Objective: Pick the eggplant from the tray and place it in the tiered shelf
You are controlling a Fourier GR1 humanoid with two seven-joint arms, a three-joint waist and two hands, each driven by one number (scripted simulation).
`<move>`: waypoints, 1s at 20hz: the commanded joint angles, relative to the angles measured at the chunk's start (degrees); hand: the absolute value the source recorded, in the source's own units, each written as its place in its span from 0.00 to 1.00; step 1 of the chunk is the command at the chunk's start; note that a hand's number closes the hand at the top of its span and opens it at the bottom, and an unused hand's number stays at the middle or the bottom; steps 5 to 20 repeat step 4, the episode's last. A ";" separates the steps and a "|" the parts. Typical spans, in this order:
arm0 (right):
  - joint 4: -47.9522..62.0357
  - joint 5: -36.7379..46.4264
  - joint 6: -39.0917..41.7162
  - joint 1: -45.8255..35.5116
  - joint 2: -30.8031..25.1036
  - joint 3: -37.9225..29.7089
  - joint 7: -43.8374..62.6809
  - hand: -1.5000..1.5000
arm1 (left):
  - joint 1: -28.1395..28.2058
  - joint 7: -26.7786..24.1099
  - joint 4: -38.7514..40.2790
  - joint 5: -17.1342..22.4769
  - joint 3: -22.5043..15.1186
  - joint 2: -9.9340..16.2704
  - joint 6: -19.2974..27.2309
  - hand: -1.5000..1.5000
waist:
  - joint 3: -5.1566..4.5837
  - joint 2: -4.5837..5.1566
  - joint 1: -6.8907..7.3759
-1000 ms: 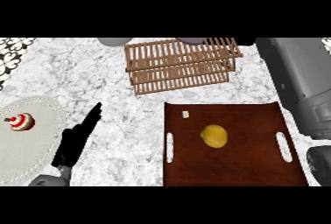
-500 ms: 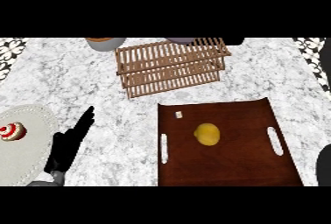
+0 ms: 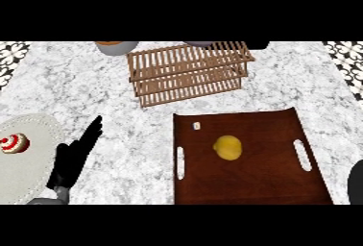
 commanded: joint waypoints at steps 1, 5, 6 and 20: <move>-3.75 -2.99 6.48 7.30 -3.31 -2.59 -2.20 0.00 | -1.98 -1.12 2.26 -1.52 0.10 -1.55 0.12 0.50 | 0.01 0.31 0.59; -3.21 -1.71 6.78 6.08 -4.96 -2.06 1.31 0.00 | -0.18 -0.58 -0.68 -2.98 -0.61 -2.08 0.02 0.50 | 0.01 0.36 1.19; -3.21 -1.71 6.78 6.08 -4.96 -2.06 1.31 0.00 | -0.18 -0.58 -0.68 -2.98 -0.61 -2.08 0.02 0.50 | 0.01 0.36 1.19; -3.21 -1.71 6.78 6.08 -4.96 -2.06 1.31 0.00 | -0.18 -0.58 -0.68 -2.98 -0.61 -2.08 0.02 0.50 | 0.01 0.36 1.19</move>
